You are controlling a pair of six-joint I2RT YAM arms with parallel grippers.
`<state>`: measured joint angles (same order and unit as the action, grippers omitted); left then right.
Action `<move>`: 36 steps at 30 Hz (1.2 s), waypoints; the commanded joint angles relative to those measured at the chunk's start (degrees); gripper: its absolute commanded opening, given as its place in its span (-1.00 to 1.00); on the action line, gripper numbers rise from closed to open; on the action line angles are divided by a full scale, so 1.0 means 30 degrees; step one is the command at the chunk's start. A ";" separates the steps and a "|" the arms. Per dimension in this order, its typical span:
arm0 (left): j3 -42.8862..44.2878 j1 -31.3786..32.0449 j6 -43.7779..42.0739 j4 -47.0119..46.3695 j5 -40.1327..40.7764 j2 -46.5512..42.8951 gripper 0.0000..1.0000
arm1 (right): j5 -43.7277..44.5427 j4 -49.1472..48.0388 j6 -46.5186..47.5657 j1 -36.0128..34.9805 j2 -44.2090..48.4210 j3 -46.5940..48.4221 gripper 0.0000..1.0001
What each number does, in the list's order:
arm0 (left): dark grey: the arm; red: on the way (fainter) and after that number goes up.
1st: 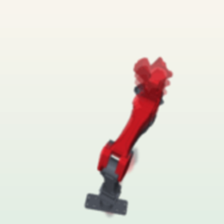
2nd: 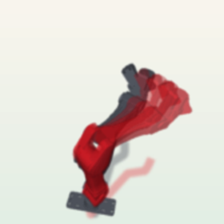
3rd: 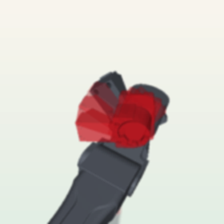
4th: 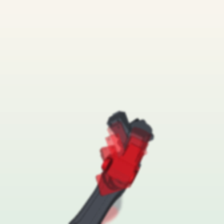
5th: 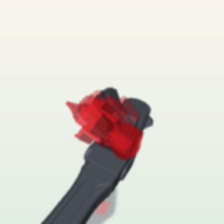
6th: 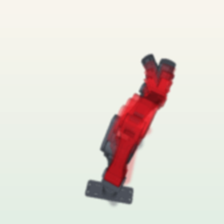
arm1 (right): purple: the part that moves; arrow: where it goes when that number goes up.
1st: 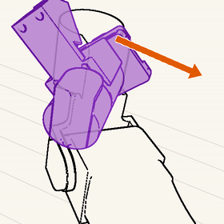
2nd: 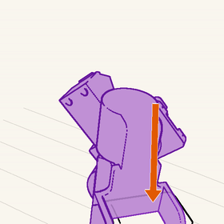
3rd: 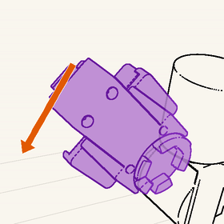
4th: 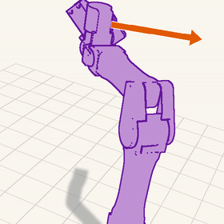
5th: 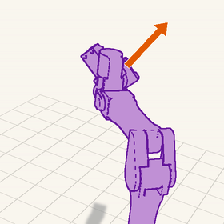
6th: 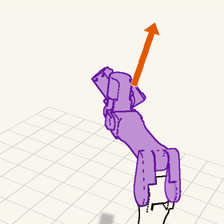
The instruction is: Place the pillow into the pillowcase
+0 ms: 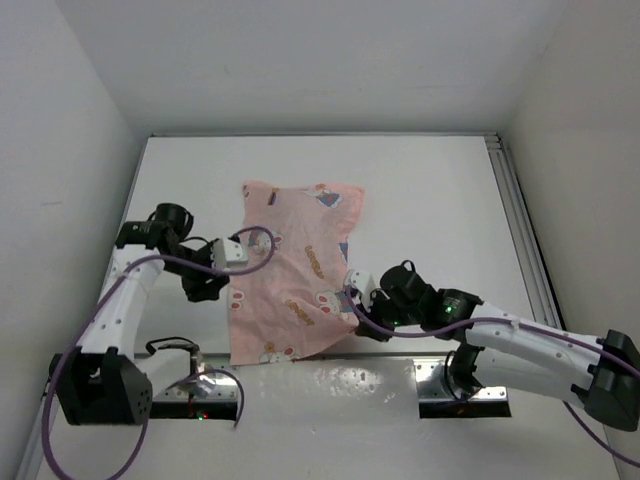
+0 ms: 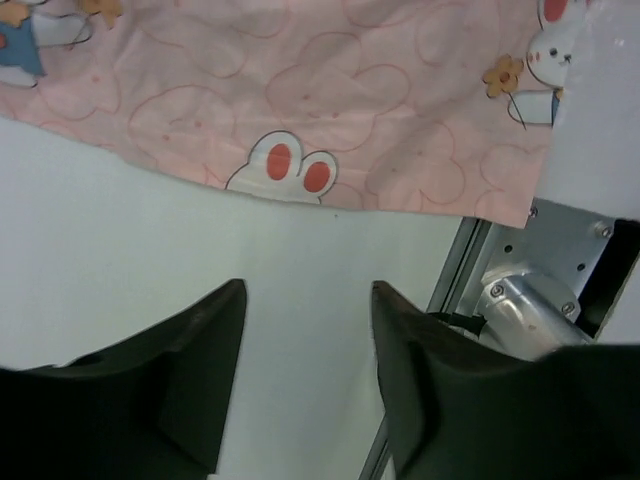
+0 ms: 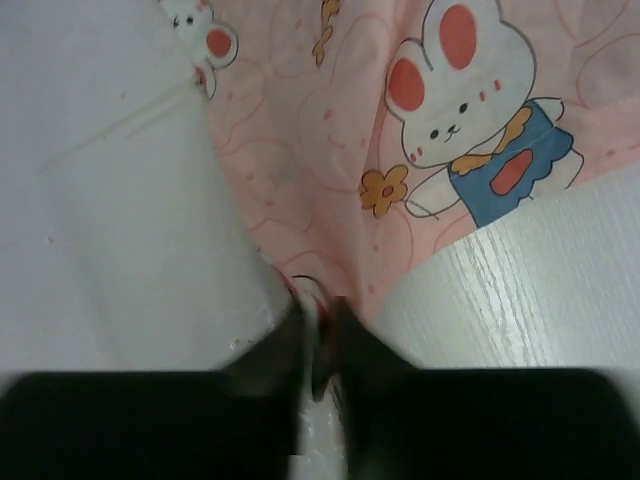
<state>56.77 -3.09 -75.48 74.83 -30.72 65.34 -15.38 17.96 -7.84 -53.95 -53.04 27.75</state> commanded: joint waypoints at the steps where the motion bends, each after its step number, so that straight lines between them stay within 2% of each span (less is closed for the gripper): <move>1: -0.1370 0.2486 -0.0916 0.0282 0.1478 -0.2000 0.09 | 0.1931 0.1307 0.0496 -0.1143 0.0920 0.0096 -0.38; 2: -0.1376 0.2844 -0.0884 0.0282 0.1654 -0.2353 0.13 | 0.1990 0.1571 0.0734 -0.1175 0.0979 0.0242 0.07; 4: -0.1931 0.3373 -0.1000 0.0224 0.1831 -0.3524 0.24 | 0.2136 0.2795 0.1290 -0.1205 0.0922 0.1057 0.74; 5: -0.1961 0.3433 -0.1001 0.0224 0.1716 -0.3818 0.28 | 0.2340 0.3123 0.1352 -0.1205 0.0921 0.1440 0.92; 6: -0.1904 0.3462 -0.0740 0.0050 0.1599 -0.4111 0.34 | 0.2922 0.3358 0.1439 -0.1205 0.1037 0.1734 0.97; 9: -0.1291 0.3433 0.1514 -0.1908 0.1188 -0.3562 0.37 | 0.4181 0.3449 0.1791 -0.1117 0.2002 0.2877 0.98; 11: -0.0793 0.3404 0.2977 -0.2877 0.1012 -0.2568 0.37 | 0.4946 0.2165 0.1704 -0.0680 0.2882 0.3348 0.98; 12: -0.0674 0.3433 0.3737 -0.4448 0.0924 -0.2243 0.37 | 0.5037 0.1231 0.1559 -0.0532 0.3058 0.3349 0.98; 14: -0.0527 0.3637 0.6664 -0.6504 0.1011 -0.1192 0.37 | 0.6993 -0.2077 0.0657 0.0169 0.2480 0.2998 0.97; 15: -0.0439 0.3783 0.7806 -0.8748 0.1330 -0.0808 0.37 | 0.7464 -0.3191 0.0156 0.0433 0.1778 0.2997 0.67; 16: -0.0351 0.3959 0.9934 -0.9756 0.1508 -0.0311 0.37 | 0.7411 -0.4594 -0.0226 0.1422 0.0842 0.3432 0.48; 17: -0.0002 0.4338 1.0913 -1.1449 0.1713 0.0651 0.38 | 0.6918 -0.4985 -0.0984 0.2041 -0.1690 0.3958 0.22; 18: 0.0146 0.4515 1.1677 -1.2191 0.2266 0.1096 0.37 | 0.6449 -0.5192 -0.1456 0.2627 -0.3137 0.4573 -0.21; 19: 0.0351 0.4836 1.3164 -1.2952 0.2590 0.2087 0.37 | 0.5864 -0.5658 -0.2794 0.3851 -0.6052 0.5971 -0.30; 21: 0.0295 0.4956 1.4112 -1.4473 0.3409 0.2884 0.38 | 0.5711 -0.5868 -0.4265 0.5493 -0.8705 0.7327 -0.53; 22: 0.0120 0.5015 1.4116 -1.4889 0.3530 0.3207 0.37 | 0.5740 -0.7115 -0.5868 0.5939 -0.9849 0.8377 -0.62; 26: -0.2014 0.4869 1.4262 -1.7699 0.4146 0.4319 0.39 | 0.6531 -0.9351 -0.8692 0.7640 -1.4451 1.0609 -0.62; 29: -0.2722 0.5044 1.4555 -1.8640 0.3708 0.5287 0.45 | 0.5863 -0.8947 -0.9983 0.8228 -1.8579 1.3915 -0.67; 30: -0.2839 0.5074 1.4846 -1.9398 0.3591 0.5522 0.48 | 0.5568 -0.8422 -1.0189 0.8374 -2.0737 1.5926 -0.69; 33: -0.2550 0.5162 1.5316 -2.0634 0.3706 0.6868 0.60 | 0.5300 -0.8095 -1.0600 0.8609 -2.3505 1.9445 -0.70; 36: -0.0971 0.4987 1.5697 -2.1045 0.4379 0.9005 0.69 | 0.6792 -0.8269 -1.2145 0.9282 -2.5705 2.2028 -0.73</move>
<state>49.60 11.70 -30.89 18.41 -18.85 89.30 2.04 -4.32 -37.91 -27.64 -127.81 86.19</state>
